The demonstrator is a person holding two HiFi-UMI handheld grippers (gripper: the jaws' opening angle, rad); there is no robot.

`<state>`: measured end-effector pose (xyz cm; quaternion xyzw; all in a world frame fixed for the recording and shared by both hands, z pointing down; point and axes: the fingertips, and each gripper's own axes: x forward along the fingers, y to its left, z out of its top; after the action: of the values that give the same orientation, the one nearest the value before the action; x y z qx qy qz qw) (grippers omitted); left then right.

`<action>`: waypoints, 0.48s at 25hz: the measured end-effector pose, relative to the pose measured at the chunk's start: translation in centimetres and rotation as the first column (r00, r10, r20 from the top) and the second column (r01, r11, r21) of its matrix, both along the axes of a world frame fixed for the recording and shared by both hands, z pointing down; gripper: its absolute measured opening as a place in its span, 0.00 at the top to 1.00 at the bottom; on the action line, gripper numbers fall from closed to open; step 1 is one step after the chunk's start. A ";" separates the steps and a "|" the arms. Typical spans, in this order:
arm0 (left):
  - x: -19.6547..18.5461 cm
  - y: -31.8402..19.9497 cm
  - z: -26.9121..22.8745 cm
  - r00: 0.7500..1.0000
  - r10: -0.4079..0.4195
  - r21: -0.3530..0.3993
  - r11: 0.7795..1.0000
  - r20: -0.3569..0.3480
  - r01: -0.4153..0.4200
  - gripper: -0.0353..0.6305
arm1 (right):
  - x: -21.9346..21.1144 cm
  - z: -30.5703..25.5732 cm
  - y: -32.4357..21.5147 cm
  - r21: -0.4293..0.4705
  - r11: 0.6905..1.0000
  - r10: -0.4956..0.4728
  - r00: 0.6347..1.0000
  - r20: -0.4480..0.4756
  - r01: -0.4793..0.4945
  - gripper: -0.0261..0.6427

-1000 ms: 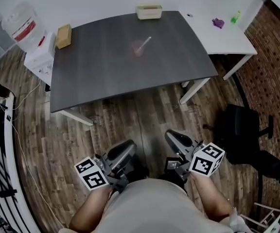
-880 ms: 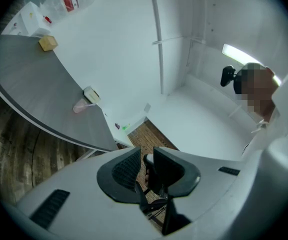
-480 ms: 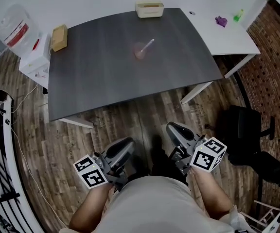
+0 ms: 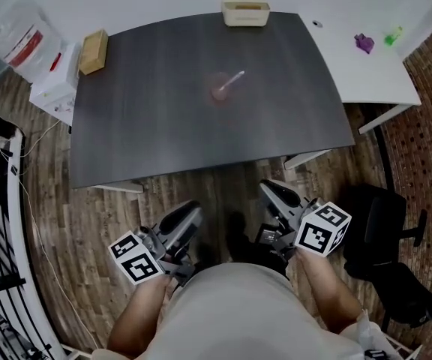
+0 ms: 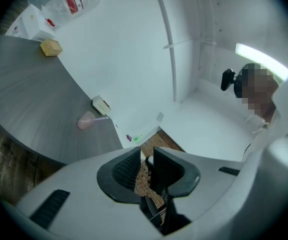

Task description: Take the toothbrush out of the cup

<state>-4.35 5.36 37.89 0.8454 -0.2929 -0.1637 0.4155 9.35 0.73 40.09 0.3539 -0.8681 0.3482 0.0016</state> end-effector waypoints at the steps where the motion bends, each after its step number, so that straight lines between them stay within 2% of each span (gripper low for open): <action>1: 0.3 -0.7 0.0 1.000 -0.009 -0.002 1.000 0.002 0.009 0.83 | 0.4 0.0 -0.8 -0.002 1.000 -0.005 1.000 0.000 0.005 0.94; 12: 3.3 -5.9 -0.8 0.999 -0.038 0.007 0.999 0.010 0.038 0.83 | 2.4 0.9 -5.4 -0.025 0.999 -0.043 0.999 -0.018 0.043 0.94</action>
<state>-1.10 -0.49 37.10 0.8421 -0.3104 -0.1680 0.4078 11.72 -4.69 41.02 0.3383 -0.8711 0.3553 0.0212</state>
